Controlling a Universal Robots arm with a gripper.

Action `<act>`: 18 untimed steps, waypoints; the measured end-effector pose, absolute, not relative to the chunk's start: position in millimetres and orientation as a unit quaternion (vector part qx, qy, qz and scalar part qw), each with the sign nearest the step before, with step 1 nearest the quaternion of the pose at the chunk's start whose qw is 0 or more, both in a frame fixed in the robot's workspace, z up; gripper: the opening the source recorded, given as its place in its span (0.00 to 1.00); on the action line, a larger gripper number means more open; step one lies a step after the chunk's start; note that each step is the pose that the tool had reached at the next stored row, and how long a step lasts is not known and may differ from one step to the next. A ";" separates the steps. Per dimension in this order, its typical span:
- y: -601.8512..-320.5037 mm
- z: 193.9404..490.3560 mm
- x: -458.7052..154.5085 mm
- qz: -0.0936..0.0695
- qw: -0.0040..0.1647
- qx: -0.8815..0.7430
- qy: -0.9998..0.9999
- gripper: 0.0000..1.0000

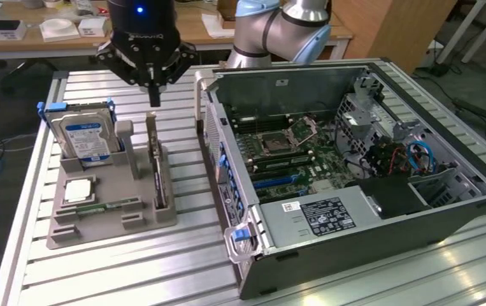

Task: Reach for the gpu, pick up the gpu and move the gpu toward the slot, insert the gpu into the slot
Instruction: 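Reach for the gpu, then pick up the gpu and move the gpu toward the slot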

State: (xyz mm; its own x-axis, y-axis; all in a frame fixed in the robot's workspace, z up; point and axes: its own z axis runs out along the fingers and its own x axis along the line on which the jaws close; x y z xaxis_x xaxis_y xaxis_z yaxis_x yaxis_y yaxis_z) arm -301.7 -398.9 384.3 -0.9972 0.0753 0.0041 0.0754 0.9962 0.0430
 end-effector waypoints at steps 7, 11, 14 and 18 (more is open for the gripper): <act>-398.9 382.6 -323.3 -0.021 0.005 -0.038 -0.999 0.10; -398.8 381.8 -334.2 -0.021 0.007 -0.038 -0.999 0.10; -398.9 381.5 -337.2 -0.021 0.007 -0.038 -0.999 0.10; -398.9 381.6 -337.2 -0.021 0.008 -0.038 -0.999 0.10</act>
State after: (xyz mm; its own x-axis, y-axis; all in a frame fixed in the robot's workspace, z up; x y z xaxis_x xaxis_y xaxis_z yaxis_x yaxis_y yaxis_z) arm -337.2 -398.9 381.6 -0.9970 0.0752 0.0166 0.0759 0.9962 0.0421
